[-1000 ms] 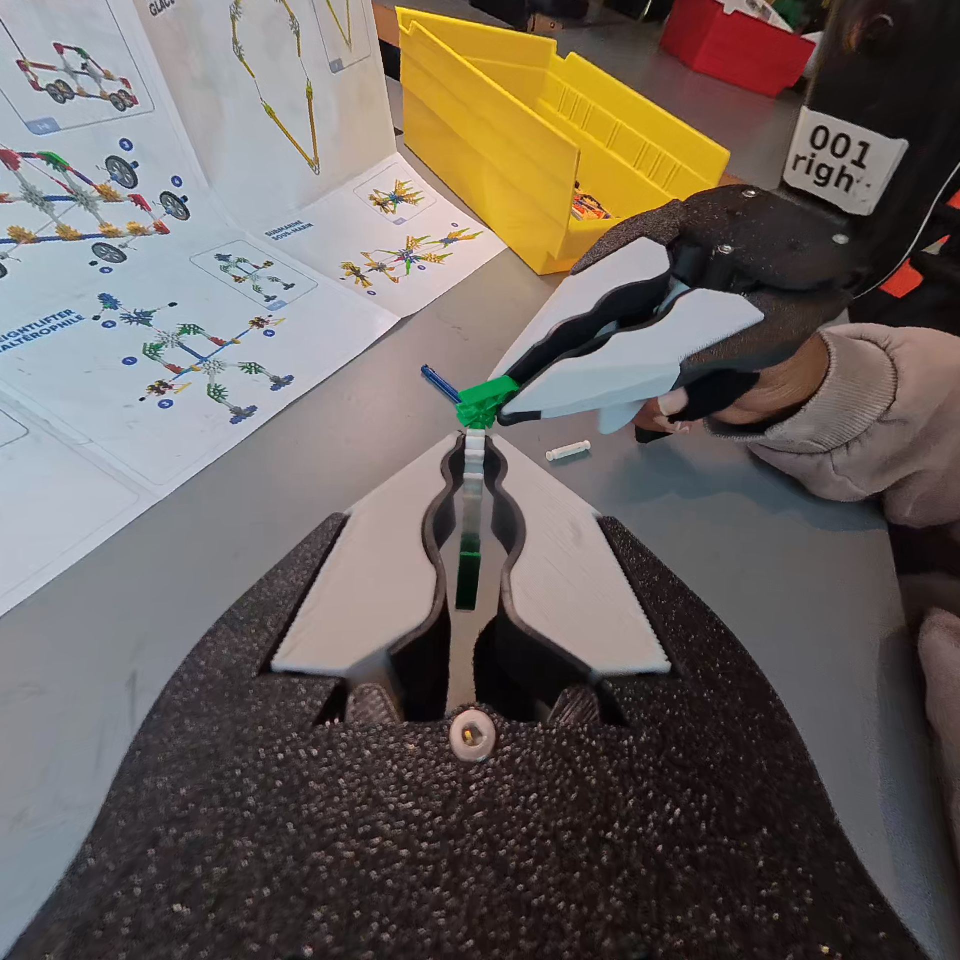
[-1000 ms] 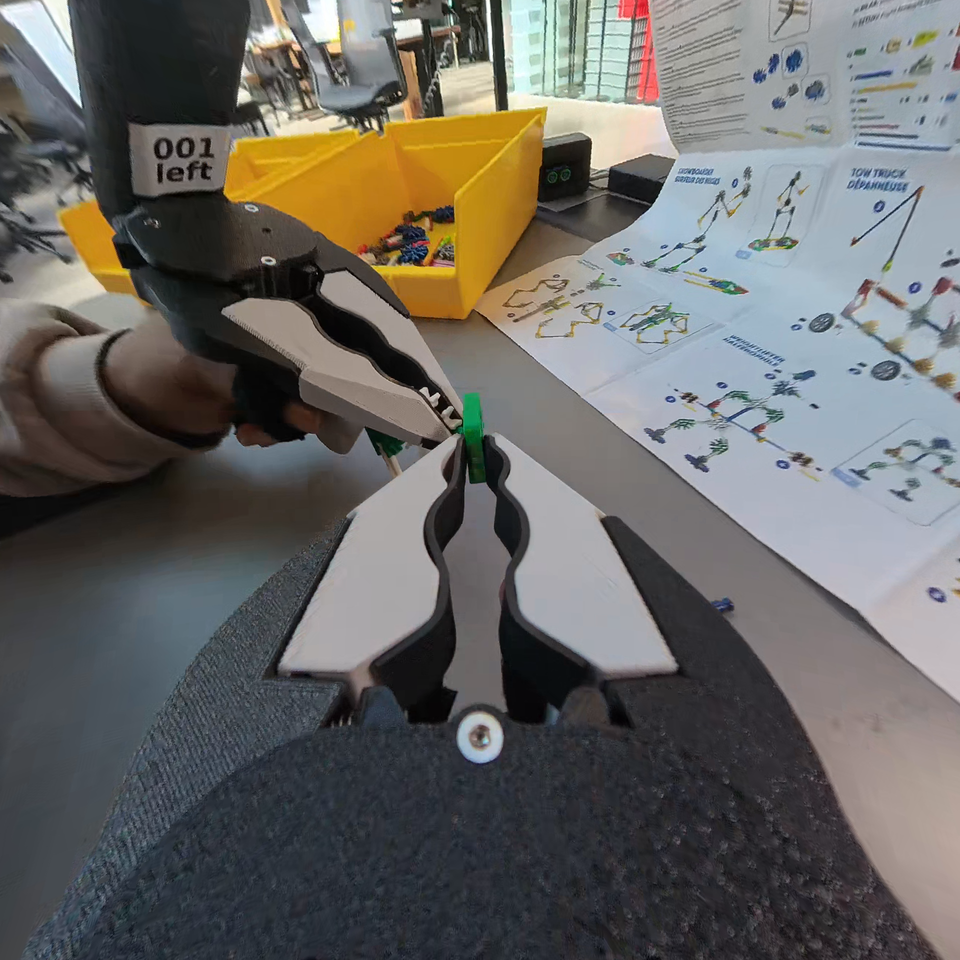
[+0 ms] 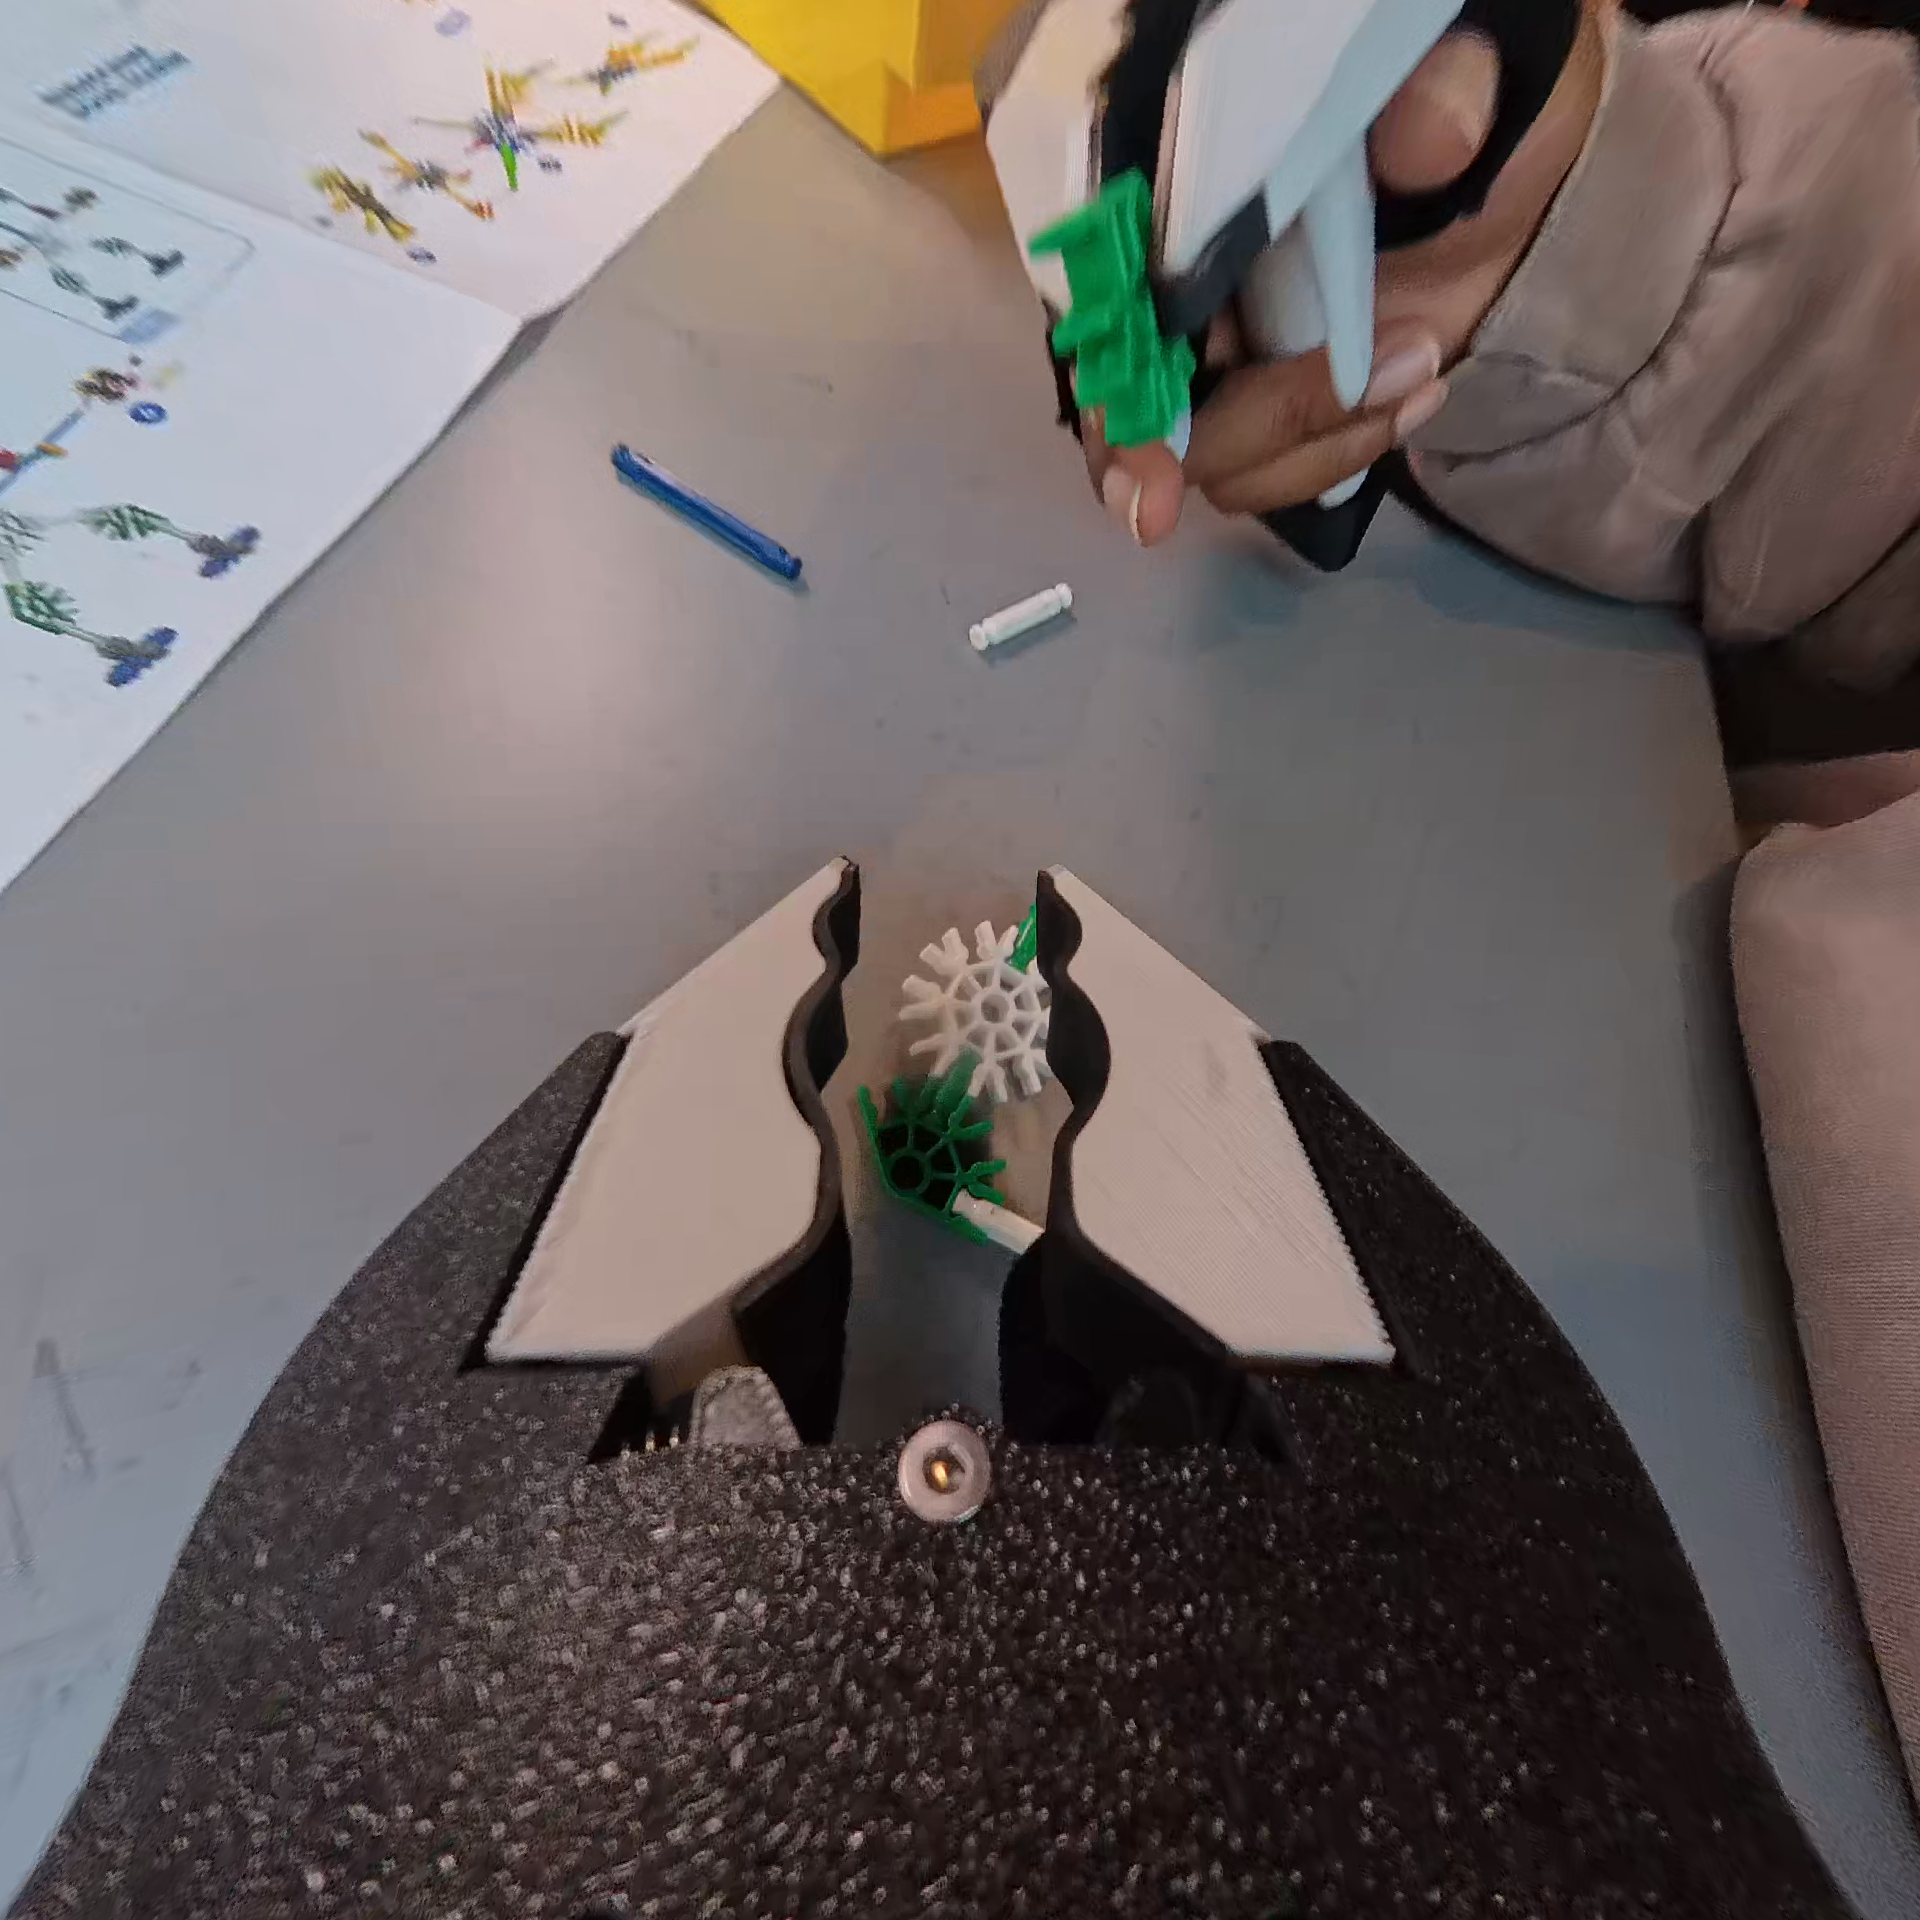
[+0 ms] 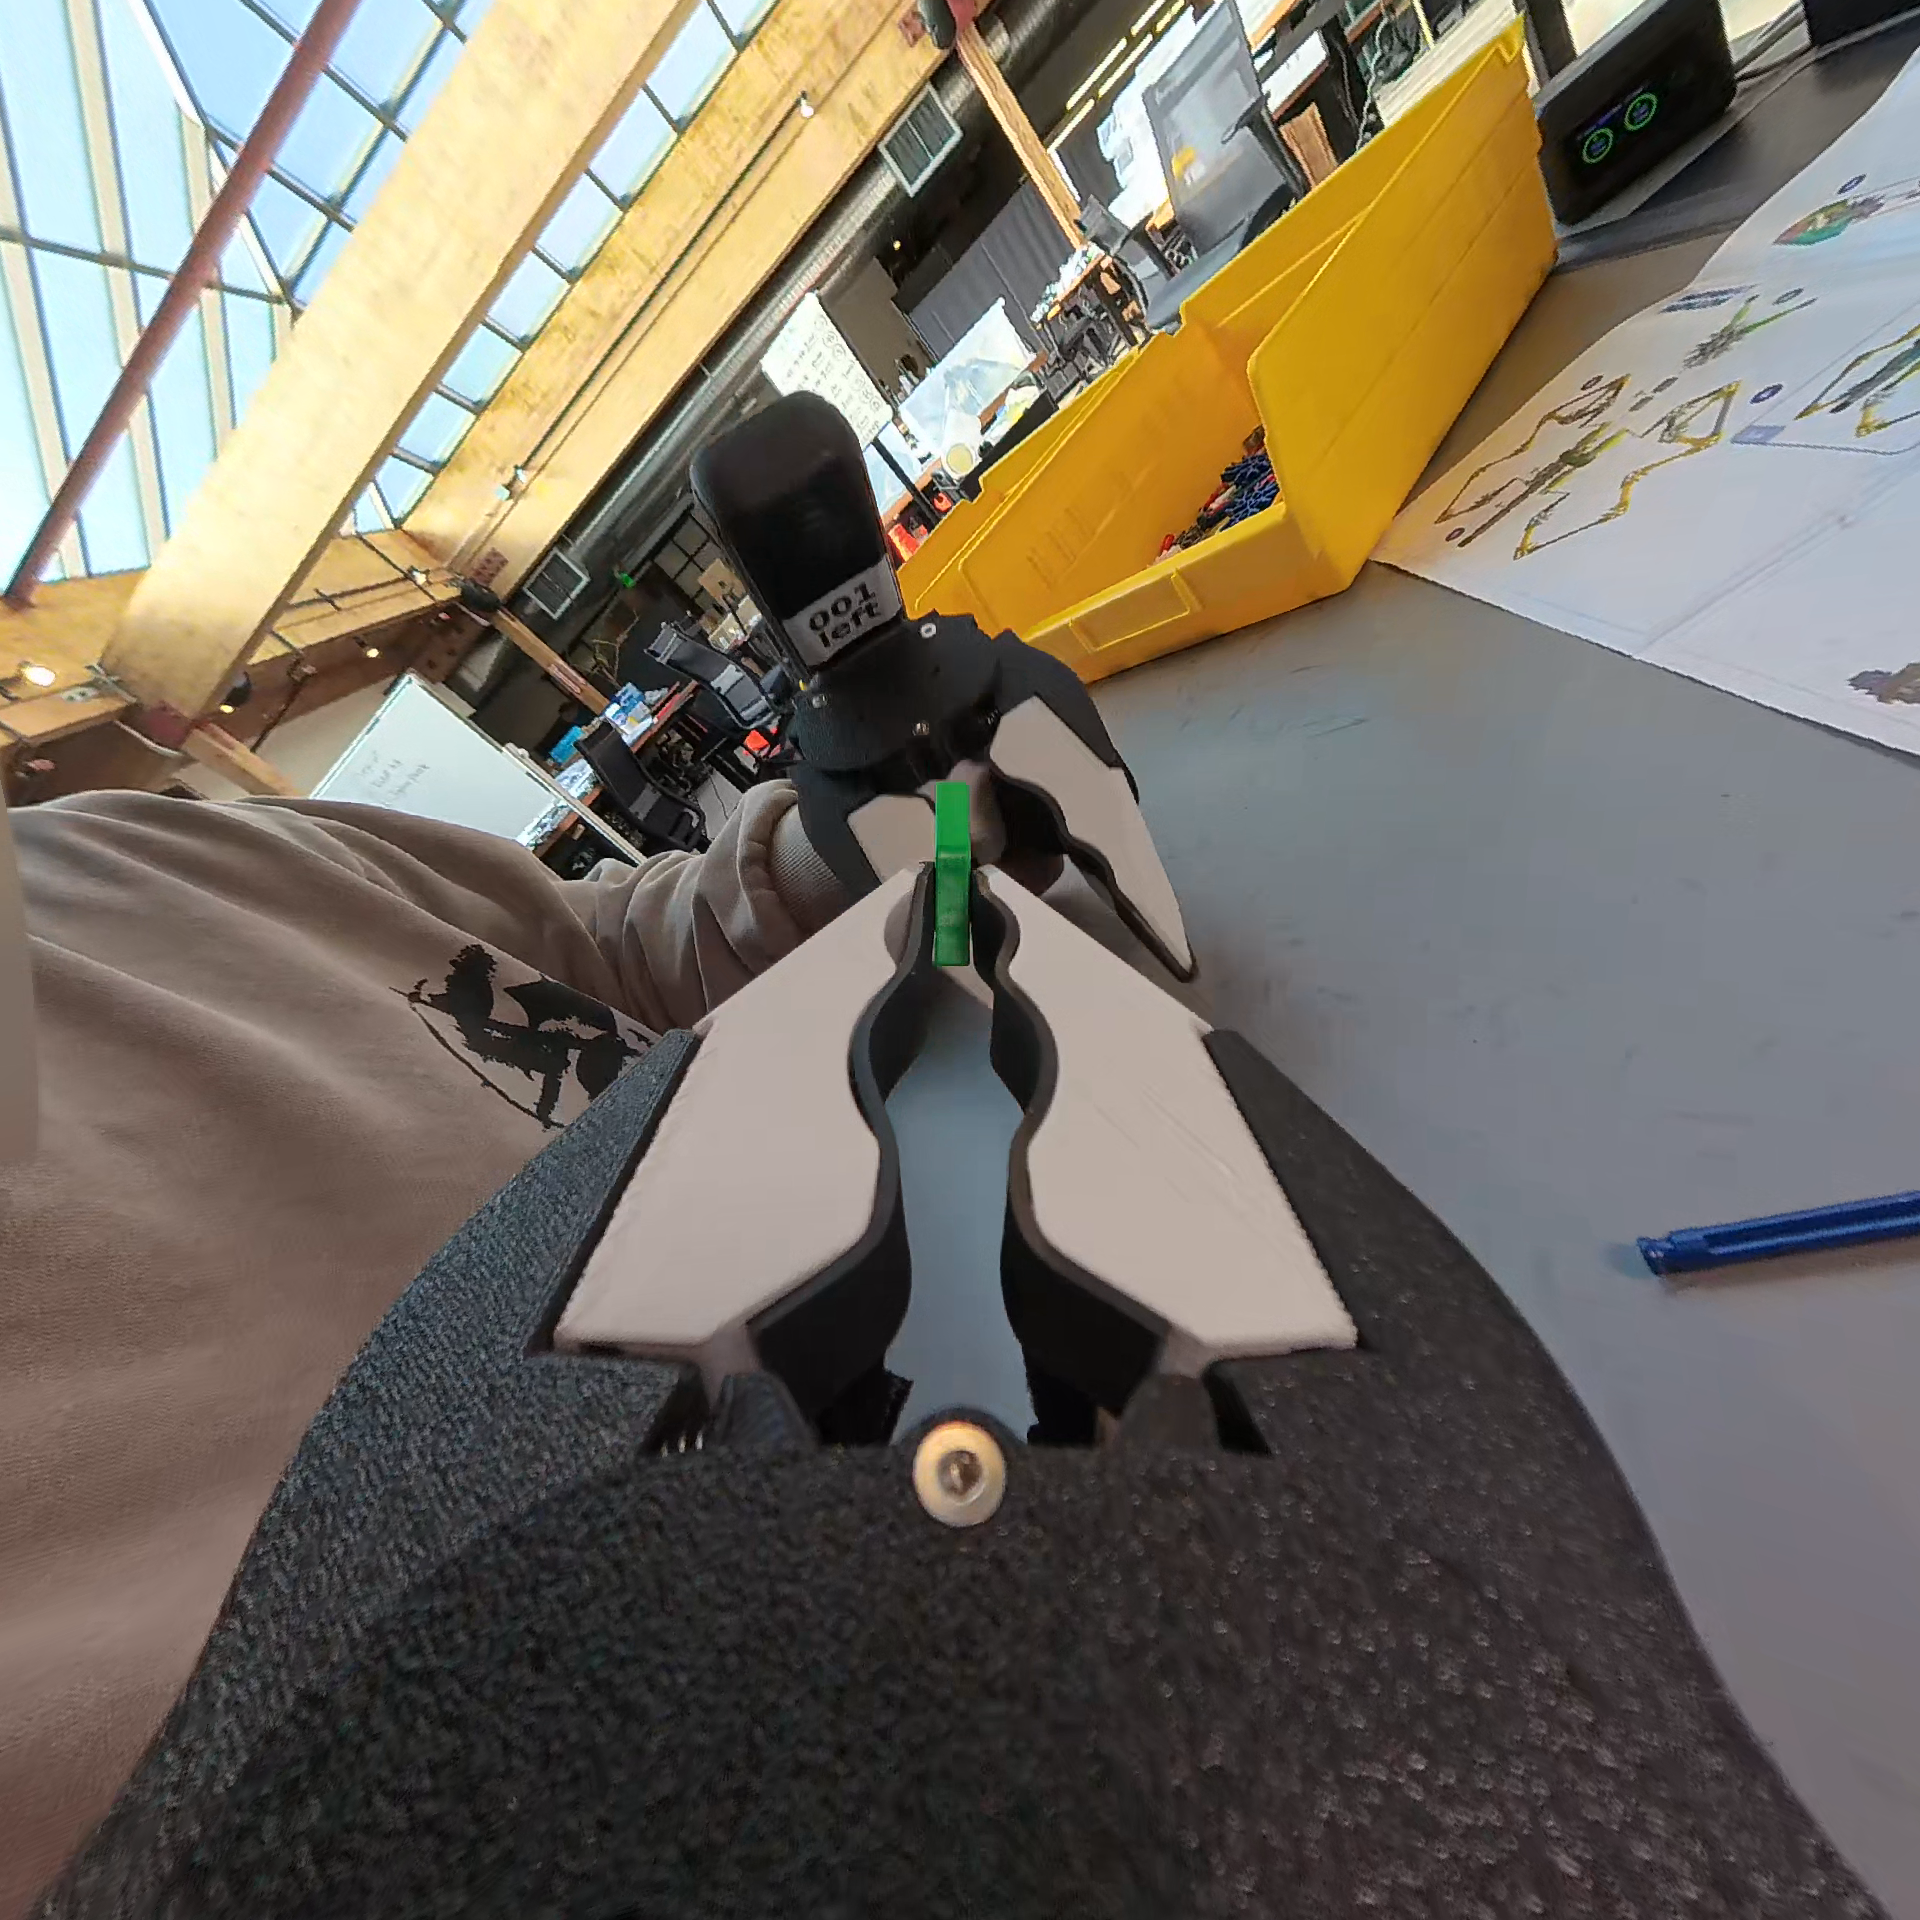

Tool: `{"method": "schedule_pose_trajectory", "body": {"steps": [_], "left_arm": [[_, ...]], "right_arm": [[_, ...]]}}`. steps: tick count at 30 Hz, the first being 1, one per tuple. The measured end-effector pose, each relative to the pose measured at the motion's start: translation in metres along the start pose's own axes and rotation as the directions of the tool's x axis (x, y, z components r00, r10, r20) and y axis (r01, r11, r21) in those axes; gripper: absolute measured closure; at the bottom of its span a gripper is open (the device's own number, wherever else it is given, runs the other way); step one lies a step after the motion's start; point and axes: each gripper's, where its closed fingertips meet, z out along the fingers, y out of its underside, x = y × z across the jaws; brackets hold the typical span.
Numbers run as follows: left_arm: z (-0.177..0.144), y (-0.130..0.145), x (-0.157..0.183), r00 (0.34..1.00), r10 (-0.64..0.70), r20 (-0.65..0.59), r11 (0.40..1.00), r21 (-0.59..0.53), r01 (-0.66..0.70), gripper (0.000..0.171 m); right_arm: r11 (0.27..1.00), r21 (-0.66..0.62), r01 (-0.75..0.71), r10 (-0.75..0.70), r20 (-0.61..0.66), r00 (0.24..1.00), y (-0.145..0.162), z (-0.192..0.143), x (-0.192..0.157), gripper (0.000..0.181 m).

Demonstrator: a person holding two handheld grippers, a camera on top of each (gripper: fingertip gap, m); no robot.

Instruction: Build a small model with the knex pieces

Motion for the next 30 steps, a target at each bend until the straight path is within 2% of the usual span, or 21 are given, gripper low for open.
{"method": "schedule_pose_trajectory", "body": {"steps": [3,5,8,10,12,15,22,26,28,30], "left_arm": [[-0.020,-0.031,0.012,0.988,-0.071,-0.137,0.979,0.181,0.096,0.140],[-0.032,-0.045,0.021,0.958,-0.127,-0.258,0.946,0.260,0.195,0.143],[-0.033,-0.046,0.030,0.926,-0.150,-0.346,0.936,0.253,0.246,0.150],[-0.028,-0.039,0.033,0.931,-0.138,-0.339,0.951,0.216,0.220,0.159],[-0.025,-0.036,0.035,0.933,-0.129,-0.337,0.958,0.202,0.205,0.166],[-0.028,-0.039,0.037,0.913,-0.150,-0.378,0.947,0.209,0.242,0.167],[-0.025,-0.040,0.039,0.894,-0.181,-0.410,0.933,0.216,0.288,0.167],[-0.020,-0.040,0.041,0.890,-0.198,-0.411,0.928,0.213,0.305,0.167],[-0.023,-0.047,0.044,0.862,-0.221,-0.456,0.905,0.235,0.356,0.167],[-0.033,-0.059,0.049,0.797,-0.245,-0.551,0.859,0.258,0.443,0.168]], "right_arm": [[0.997,-0.061,0.038,-0.039,-0.017,0.999,0.010,0.003,0.002,0.177],[0.980,-0.162,0.119,-0.129,-0.052,0.990,0.026,0.007,0.006,0.177],[0.944,-0.255,0.211,-0.234,-0.066,0.970,0.040,0.014,0.005,0.177],[0.931,-0.282,0.230,-0.255,-0.056,0.965,0.044,0.016,0.001,0.177],[0.931,-0.276,0.239,-0.262,-0.047,0.964,0.043,0.016,-0.002,0.177],[0.951,-0.215,0.220,-0.231,-0.028,0.972,0.033,0.015,-0.008,0.177],[0.992,-0.115,0.047,-0.046,0.007,0.999,0.023,0.016,-0.009,0.176],[0.993,-0.106,0.052,-0.052,0.003,0.999,0.024,0.019,-0.009,0.177],[0.995,-0.062,0.076,-0.073,0.037,0.997,0.017,0.019,-0.016,0.176],[0.995,0.014,0.096,-0.096,0.090,0.991,0.005,0.016,-0.027,0.175]]}}
